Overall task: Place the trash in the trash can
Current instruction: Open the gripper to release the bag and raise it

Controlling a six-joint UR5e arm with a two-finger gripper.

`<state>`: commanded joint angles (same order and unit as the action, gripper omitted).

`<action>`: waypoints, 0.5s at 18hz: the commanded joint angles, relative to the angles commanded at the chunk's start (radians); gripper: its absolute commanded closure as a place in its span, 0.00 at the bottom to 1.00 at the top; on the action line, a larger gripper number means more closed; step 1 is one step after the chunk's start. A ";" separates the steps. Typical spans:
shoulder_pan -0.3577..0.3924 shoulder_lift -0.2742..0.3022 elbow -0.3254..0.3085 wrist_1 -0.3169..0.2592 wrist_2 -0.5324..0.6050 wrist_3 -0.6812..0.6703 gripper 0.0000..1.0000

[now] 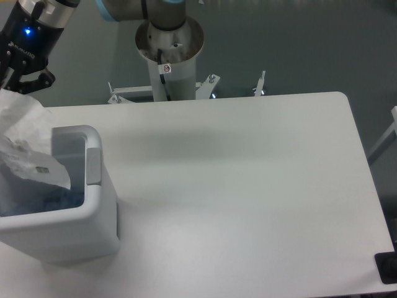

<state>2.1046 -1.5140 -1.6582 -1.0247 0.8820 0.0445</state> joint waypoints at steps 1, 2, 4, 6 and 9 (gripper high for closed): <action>0.011 0.002 -0.002 0.000 0.020 -0.002 0.00; 0.031 0.000 0.000 -0.002 0.032 -0.005 0.00; 0.052 0.002 0.000 0.002 0.034 0.000 0.00; 0.099 0.005 -0.003 0.006 0.044 0.014 0.00; 0.224 0.006 -0.006 0.024 0.182 0.111 0.00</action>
<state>2.3281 -1.5079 -1.6644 -1.0002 1.0641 0.1559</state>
